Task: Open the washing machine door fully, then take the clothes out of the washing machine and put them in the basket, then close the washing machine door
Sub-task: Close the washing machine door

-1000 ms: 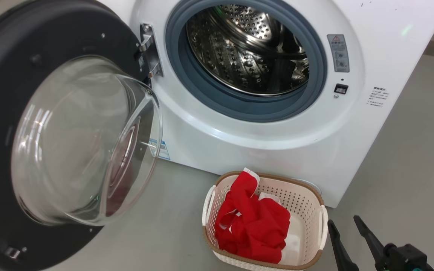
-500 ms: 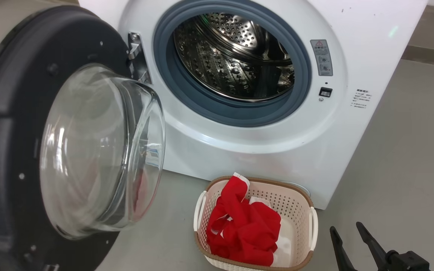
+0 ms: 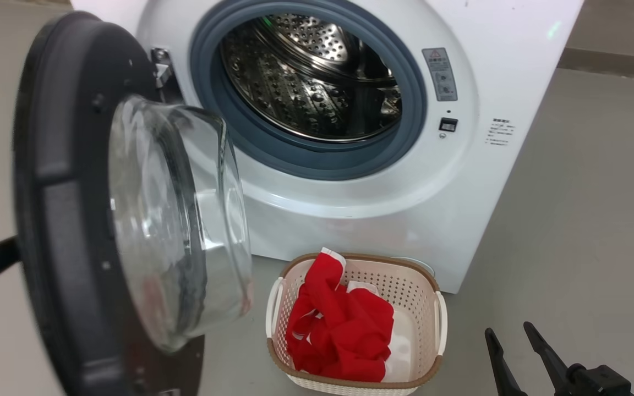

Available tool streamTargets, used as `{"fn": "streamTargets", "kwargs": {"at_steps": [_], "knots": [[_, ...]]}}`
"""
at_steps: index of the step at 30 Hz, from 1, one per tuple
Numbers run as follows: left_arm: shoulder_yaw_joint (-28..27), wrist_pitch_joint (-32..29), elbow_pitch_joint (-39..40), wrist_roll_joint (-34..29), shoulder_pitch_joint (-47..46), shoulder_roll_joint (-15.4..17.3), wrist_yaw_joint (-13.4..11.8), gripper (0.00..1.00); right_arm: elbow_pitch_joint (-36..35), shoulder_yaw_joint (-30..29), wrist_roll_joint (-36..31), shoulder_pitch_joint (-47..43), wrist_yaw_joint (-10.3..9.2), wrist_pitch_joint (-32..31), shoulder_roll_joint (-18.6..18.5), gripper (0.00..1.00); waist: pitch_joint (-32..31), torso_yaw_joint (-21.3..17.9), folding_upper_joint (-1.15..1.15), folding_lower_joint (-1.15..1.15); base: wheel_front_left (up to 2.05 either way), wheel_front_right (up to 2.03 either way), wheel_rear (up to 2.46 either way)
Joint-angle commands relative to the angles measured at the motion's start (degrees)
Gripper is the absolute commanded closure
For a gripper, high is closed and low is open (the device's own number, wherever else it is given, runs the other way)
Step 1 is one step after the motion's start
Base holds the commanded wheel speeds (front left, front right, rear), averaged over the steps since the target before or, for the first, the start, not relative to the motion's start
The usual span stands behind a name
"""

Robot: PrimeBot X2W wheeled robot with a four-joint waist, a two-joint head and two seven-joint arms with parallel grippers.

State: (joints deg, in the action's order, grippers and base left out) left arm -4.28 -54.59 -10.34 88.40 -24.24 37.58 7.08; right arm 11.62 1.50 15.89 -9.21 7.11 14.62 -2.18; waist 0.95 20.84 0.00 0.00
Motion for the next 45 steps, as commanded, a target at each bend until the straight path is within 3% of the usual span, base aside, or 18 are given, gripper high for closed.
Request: {"fn": "streamTargets", "kwargs": {"at_steps": [1, 13, 30, 34, 39, 40, 41, 42, 45], "knots": [[-1.7, 0.2, 3.7, 1.3, -2.2, 1.5, 0.4, 1.0, -1.6, 1.0, -0.2, 2.0, 0.37, 0.4, -0.7, 0.0, 0.6, -1.0, 0.0, 0.0, 0.0, 0.0, 0.0], [0.6, 4.2, 8.3, 1.0, -5.9, -4.5, 0.4, 1.0, -1.6, 0.7, -0.1, 3.2, 0.37, 0.4, -0.7, 0.0, 1.8, -3.0, 0.0, 0.0, 0.0, 0.0, 0.0], [-0.1, 10.3, 9.4, -1.0, -0.7, -6.5, 0.4, 0.98, -1.2, 2.1, 0.7, 3.7, 0.37, 0.4, -0.7, 0.0, 0.5, -1.9, 0.0, 0.0, 0.0, 0.0, 0.0], [-0.1, 12.2, 9.4, -1.8, 3.0, -6.9, 0.4, 0.74, -0.9, 3.3, 1.1, 3.5, 0.37, 0.4, -0.7, 0.0, -0.5, -1.5, 0.0, 0.0, 0.0, 0.0, 0.0], [0.5, 15.0, 9.5, -3.1, 8.0, -7.4, 0.4, 0.53, -0.6, 4.4, 1.7, 3.2, 0.37, 0.4, -0.7, 0.0, -1.7, -0.8, 0.0, 0.0, 0.0, 0.0, 0.0], [0.7, 15.6, 9.5, -3.3, 9.0, -7.5, 0.4, 0.36, -0.6, 4.6, 1.8, 3.1, 0.37, 0.4, -0.7, 0.0, -1.9, -0.7, 0.0, 0.0, 0.0, 0.0, 0.0], [0.8, 16.2, 9.5, -3.5, 9.9, -7.6, 0.4, 0.13, -0.6, 4.8, 1.8, 3.1, 0.37, 0.4, -0.7, 0.0, -2.0, -0.5, 0.0, 0.0, 0.0, 0.0, 0.0], [1.1, 16.9, 9.5, -3.8, 10.7, -7.7, 0.4, 0.0, -0.5, 4.8, 1.9, 3.0, 0.37, 0.4, -0.7, 0.0, -2.3, -0.3, 0.0, 0.0, 0.0, 0.0, 0.0], [1.4, 18.6, 9.4, -4.4, 12.4, -8.0, 0.4, 0.0, -0.5, 5.0, 2.0, 2.9, 0.37, 0.4, -0.7, 0.0, -2.5, -0.1, 0.0, 0.0, 0.0, 0.0, 0.0]]}}
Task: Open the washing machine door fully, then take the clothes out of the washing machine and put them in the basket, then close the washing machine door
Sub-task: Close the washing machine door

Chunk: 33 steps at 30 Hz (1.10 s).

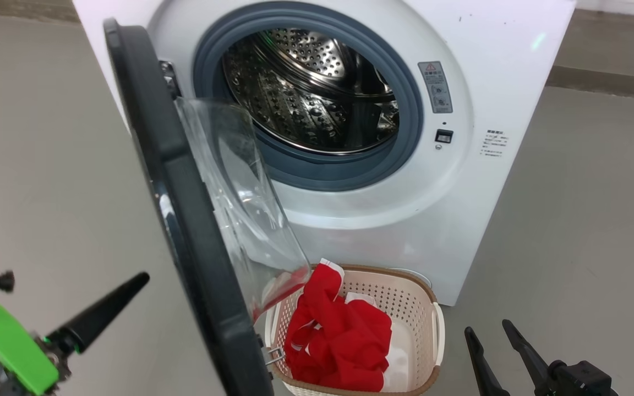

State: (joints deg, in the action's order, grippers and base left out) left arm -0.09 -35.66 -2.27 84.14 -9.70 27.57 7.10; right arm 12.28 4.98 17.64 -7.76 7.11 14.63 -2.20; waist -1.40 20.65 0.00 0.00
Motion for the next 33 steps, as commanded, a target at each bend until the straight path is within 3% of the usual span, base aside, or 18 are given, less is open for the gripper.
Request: {"fn": "streamTargets", "kwargs": {"at_steps": [1, 18, 26, 33], "knots": [[-2.5, 0.5, 1.3, -0.3, -1.4, 1.8, 0.4, 0.0, -1.2, 1.6, 0.3, 1.3, 0.37, 0.4, -0.7, 0.0, -0.2, 0.3, 0.0, 0.0, 0.0, 0.0, 0.0], [1.2, 20.1, -2.9, -2.7, 10.0, -2.4, 0.4, 0.0, -0.9, 2.2, 0.0, 2.4, 0.37, 0.4, -0.7, 0.0, 0.9, 0.7, 0.0, 0.0, 0.0, 0.0, 0.0], [3.5, 29.8, -7.1, -2.6, 10.6, -5.1, 0.4, 0.0, -0.7, 1.8, -0.4, 3.3, 0.37, 0.4, -0.7, 0.0, 2.4, 0.6, 0.0, 0.0, 0.0, 0.0, 0.0], [9.0, 40.4, -12.0, -8.5, 10.5, -4.6, 0.4, 0.0, -0.3, 1.7, -0.5, 3.9, 0.37, 0.4, -0.7, 0.0, 2.6, 0.8, 0.0, 0.0, 0.0, 0.0, 0.0]]}}
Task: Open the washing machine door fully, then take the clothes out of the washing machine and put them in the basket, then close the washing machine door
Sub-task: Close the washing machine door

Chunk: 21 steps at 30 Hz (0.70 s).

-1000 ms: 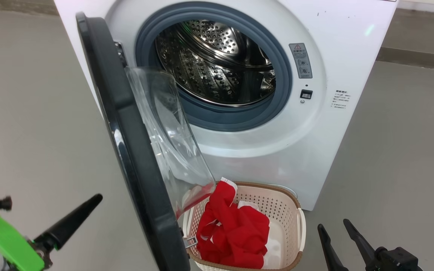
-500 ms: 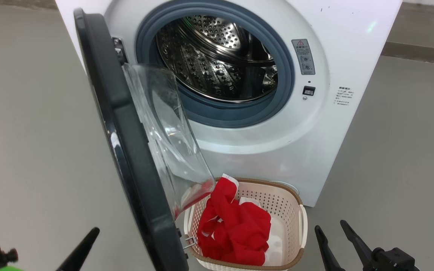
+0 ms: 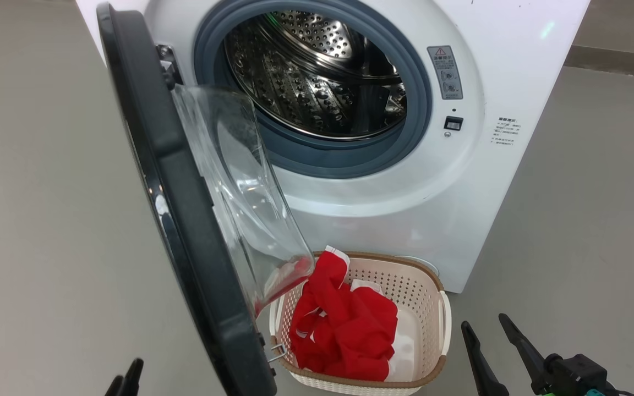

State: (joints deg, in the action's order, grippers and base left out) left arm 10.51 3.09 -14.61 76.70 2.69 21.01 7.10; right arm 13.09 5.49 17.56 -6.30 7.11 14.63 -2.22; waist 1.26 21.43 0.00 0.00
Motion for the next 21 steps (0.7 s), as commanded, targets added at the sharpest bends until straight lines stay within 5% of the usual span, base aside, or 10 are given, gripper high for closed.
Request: {"fn": "streamTargets", "kwargs": {"at_steps": [1, 10, 13, 21], "knots": [[-0.3, 3.4, -0.8, -2.7, -1.9, 2.4, 0.4, 0.0, -1.0, 1.1, -0.4, 2.6, 0.37, 0.4, -0.7, 0.0, -0.1, 0.0, 0.0, 0.0, 0.0, 0.0, 0.0], [5.9, 11.8, -9.1, -13.3, -3.5, 2.7, 0.4, 0.0, -0.8, 0.7, -0.2, 2.9, 0.37, 0.4, -0.7, 0.0, -0.8, 0.3, 0.0, 0.0, 0.0, 0.0, 0.0], [2.5, 11.9, -9.5, -19.6, -4.0, 1.7, 0.4, 0.0, -0.9, 0.6, -0.2, 2.8, 0.37, 0.4, -0.7, 0.0, -1.0, 0.4, 0.0, 0.0, 0.0, 0.0, 0.0], [-11.9, 11.9, -3.4, -47.4, -0.8, -7.3, 0.4, 0.0, -0.8, 0.5, -0.1, 2.8, 0.37, 0.4, -0.7, 0.0, -1.2, 0.2, 0.0, 0.0, 0.0, 0.0, 0.0]]}}
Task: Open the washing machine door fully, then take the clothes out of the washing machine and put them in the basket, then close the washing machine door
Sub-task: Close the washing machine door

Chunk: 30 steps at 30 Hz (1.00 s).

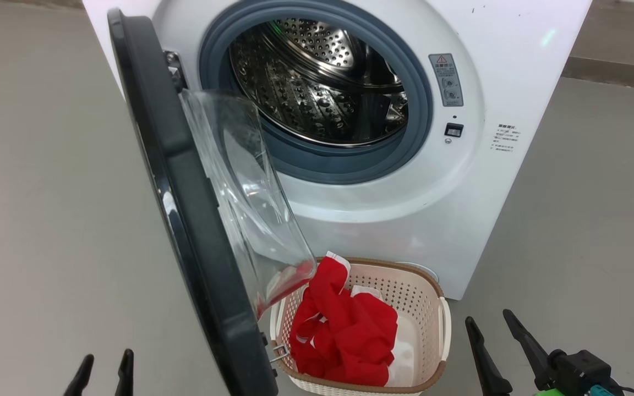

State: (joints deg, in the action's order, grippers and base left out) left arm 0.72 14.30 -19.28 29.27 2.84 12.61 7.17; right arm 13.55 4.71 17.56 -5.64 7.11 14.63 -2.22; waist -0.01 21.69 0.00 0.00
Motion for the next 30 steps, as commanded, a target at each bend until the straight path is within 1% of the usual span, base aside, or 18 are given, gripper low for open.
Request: {"fn": "streamTargets", "kwargs": {"at_steps": [1, 4, 7, 12, 17, 25, 28, 30], "knots": [[-3.3, 0.7, 2.1, -2.2, -0.6, 0.3, 0.3, 0.0, -1.3, 1.2, -0.2, 2.2, 0.37, 0.4, -0.7, 0.0, 0.1, -0.1, 0.0, 0.0, 0.0, 0.0, 0.0], [-5.8, 0.7, 4.5, -7.8, 0.1, -1.8, 0.3, 0.0, -1.4, 1.2, -0.2, 2.3, 0.37, 0.4, -0.7, 0.0, 0.1, -0.2, 0.0, 0.0, 0.0, 0.0, 0.0], [-7.6, 0.7, 6.3, -11.6, 0.9, -3.4, 0.3, 0.0, -1.4, 1.1, -0.3, 2.2, 0.37, 0.4, -0.7, 0.0, 0.1, -0.3, 0.0, 0.0, 0.0, 0.0, 0.0], [-9.4, 0.7, 7.1, -14.5, 1.9, -5.3, 0.3, 0.0, -1.2, 1.2, -0.2, 2.2, 0.37, 0.4, -0.7, 0.0, -0.1, -0.6, 0.0, 0.0, 0.0, 0.0, 0.0], [-9.5, 0.7, 7.2, -15.0, 2.4, -6.0, 0.3, 0.0, -1.1, 1.3, -0.1, 1.9, 0.37, 0.4, -0.7, 0.0, -0.4, -0.8, 0.0, 0.0, 0.0, 0.0, 0.0], [-9.3, 0.7, 7.2, -15.0, 2.6, -6.0, 0.3, 0.0, -1.1, 1.4, 0.1, 1.5, 0.37, 0.4, -0.7, 0.0, -0.8, -0.7, 0.0, 0.0, 0.0, 0.0, 0.0], [-9.0, 0.7, 7.2, -13.7, 2.5, -5.7, 0.3, 0.0, -1.1, 1.4, 0.2, 1.4, 0.37, 0.4, -0.7, 0.0, -1.0, -0.8, 0.0, 0.0, 0.0, 0.0, 0.0], [-8.7, 0.7, 7.3, -11.4, 2.1, -5.6, 0.3, 0.0, -1.1, 1.5, 0.3, 1.3, 0.37, 0.4, -0.7, 0.0, -1.1, -0.8, 0.0, 0.0, 0.0, 0.0, 0.0]]}}
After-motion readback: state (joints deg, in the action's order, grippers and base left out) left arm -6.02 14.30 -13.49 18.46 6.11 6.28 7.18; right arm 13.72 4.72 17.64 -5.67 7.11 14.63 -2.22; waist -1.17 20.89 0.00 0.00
